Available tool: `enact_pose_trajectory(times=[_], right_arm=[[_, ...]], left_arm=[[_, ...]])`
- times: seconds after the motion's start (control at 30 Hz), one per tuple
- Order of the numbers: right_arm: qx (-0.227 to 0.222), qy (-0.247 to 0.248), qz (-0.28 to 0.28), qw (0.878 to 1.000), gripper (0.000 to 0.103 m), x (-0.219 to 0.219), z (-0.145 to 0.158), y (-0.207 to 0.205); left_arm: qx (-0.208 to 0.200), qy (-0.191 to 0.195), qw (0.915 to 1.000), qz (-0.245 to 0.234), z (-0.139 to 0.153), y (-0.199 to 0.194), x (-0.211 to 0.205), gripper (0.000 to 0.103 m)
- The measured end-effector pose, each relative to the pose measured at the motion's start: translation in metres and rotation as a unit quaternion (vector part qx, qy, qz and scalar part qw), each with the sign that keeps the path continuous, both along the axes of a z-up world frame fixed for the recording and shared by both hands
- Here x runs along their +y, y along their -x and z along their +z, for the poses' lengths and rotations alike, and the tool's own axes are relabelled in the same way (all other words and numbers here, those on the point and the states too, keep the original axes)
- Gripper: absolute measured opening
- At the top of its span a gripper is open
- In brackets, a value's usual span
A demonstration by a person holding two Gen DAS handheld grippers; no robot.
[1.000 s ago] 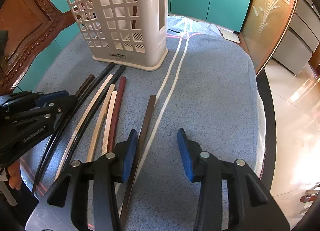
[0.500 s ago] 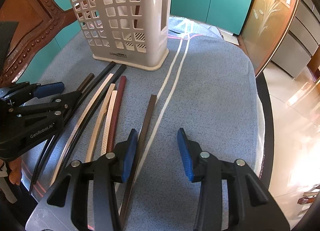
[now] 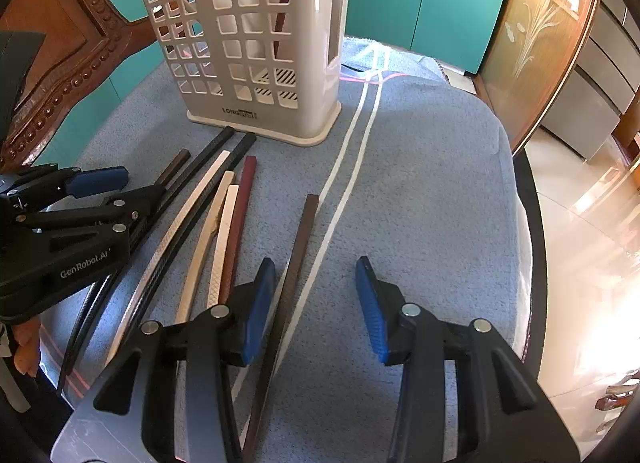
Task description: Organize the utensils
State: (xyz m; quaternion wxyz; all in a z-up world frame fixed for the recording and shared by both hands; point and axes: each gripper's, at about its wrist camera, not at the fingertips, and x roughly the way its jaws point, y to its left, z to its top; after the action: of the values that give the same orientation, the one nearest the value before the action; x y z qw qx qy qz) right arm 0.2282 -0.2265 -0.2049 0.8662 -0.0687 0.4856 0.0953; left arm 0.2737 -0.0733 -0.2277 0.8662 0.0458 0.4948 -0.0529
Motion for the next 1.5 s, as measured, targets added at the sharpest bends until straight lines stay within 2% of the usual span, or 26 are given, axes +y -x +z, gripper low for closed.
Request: enact_pose_trajectory(times=[0.73,0.77,0.83,0.9,1.0,1.03,1.07,1.1,1.23,1.3,1.5], right_arm=[[0.005,-0.002,0.003,1.000,0.043,0.001,0.000,0.001],[0.005,-0.003,0.005,1.000,0.042,0.001,0.000,0.001],[0.008,-0.009,0.010,1.000,0.032,0.002,0.002,0.001],[0.013,-0.021,0.019,1.000,0.012,0.005,0.003,0.002],[0.015,-0.027,0.023,0.999,0.010,0.007,0.004,0.003],[0.014,-0.029,0.024,0.999,0.009,0.006,0.004,0.003],[0.015,-0.033,0.023,0.999,0.008,0.006,0.004,0.003],[0.014,-0.039,0.021,0.999,0.007,0.005,0.006,0.003],[-0.027,-0.051,0.012,0.998,0.006,-0.007,0.026,0.009],[-0.053,-0.067,0.008,0.996,0.006,-0.014,0.041,0.013],[-0.144,-0.127,0.020,0.981,0.006,-0.037,0.097,0.042]], left_arm=[[-0.004,-0.006,1.0000,0.004,-0.001,-0.001,0.001,0.052],[-0.004,-0.006,1.0000,0.004,-0.001,-0.001,0.001,0.052],[-0.002,-0.003,1.0000,0.005,-0.001,-0.001,0.001,0.052],[0.003,0.010,0.9999,0.005,-0.001,-0.002,0.003,0.048],[0.006,0.017,0.9998,-0.006,-0.001,-0.001,0.000,0.034],[0.004,0.018,0.9997,-0.013,-0.001,0.000,-0.003,0.026],[0.004,0.020,0.9997,-0.016,0.000,0.001,-0.004,0.014],[0.005,0.025,0.9995,-0.018,0.000,0.002,-0.005,0.009],[0.007,0.050,0.9987,-0.008,0.003,0.003,0.000,0.007],[-0.011,0.055,0.9984,-0.006,0.012,0.007,0.002,0.007],[-0.116,0.059,0.9912,-0.025,0.060,0.039,0.001,0.007]])
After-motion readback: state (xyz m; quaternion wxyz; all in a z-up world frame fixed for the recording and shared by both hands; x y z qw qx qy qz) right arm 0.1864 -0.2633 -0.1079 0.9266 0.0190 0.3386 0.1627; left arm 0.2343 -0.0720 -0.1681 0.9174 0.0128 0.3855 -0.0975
